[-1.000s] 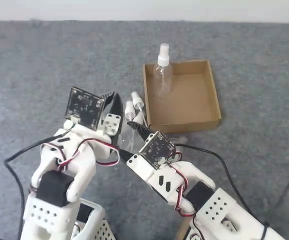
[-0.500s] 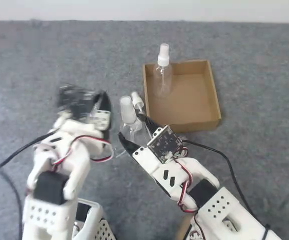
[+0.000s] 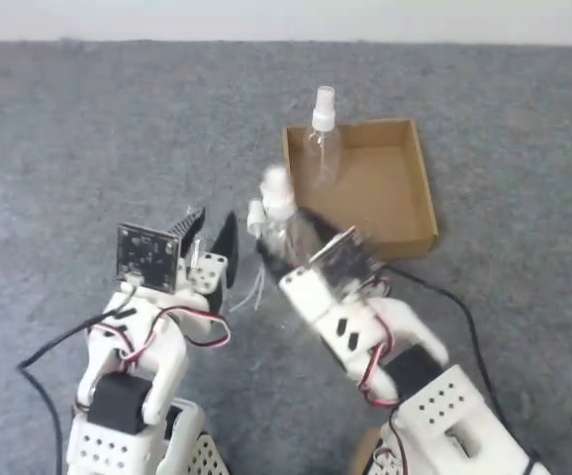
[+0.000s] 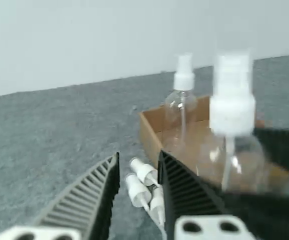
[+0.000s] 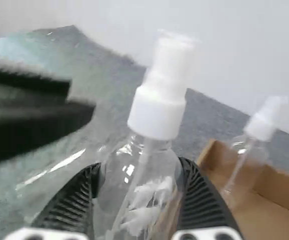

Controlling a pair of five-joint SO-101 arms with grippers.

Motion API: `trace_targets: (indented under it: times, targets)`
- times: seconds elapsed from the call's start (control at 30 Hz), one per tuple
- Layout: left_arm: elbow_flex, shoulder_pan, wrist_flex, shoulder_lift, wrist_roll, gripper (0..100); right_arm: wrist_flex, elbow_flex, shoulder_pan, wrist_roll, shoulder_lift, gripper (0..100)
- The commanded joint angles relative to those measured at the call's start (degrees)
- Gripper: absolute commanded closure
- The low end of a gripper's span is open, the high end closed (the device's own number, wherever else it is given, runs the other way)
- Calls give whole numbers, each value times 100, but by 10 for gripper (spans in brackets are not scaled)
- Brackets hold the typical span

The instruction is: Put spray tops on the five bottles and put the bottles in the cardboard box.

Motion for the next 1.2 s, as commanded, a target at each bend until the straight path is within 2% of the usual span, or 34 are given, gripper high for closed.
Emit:
trace_targets:
  times: [0.0,0.27,0.47,0.6,0.8,1.03,1.17]
  targets:
    - [-22,264,-26,-132,-62,881,681,-1380,541,-853,180,993]
    - [-31,255,0,-141,-88,877,1015,-2734,435,-1020,1754,993]
    - [-48,255,0,-141,-97,876,1051,-3174,453,-1002,2220,993]
    - [-48,299,0,-141,-97,873,1516,-3490,426,-607,2343,993]
    - [-66,607,158,-141,-97,780,1982,-3727,444,-475,2352,993]
    - [-251,897,501,-141,-105,773,1921,-3807,418,-484,2343,993]
    - [-233,897,484,-141,-79,698,1982,-4018,409,-484,2343,993]
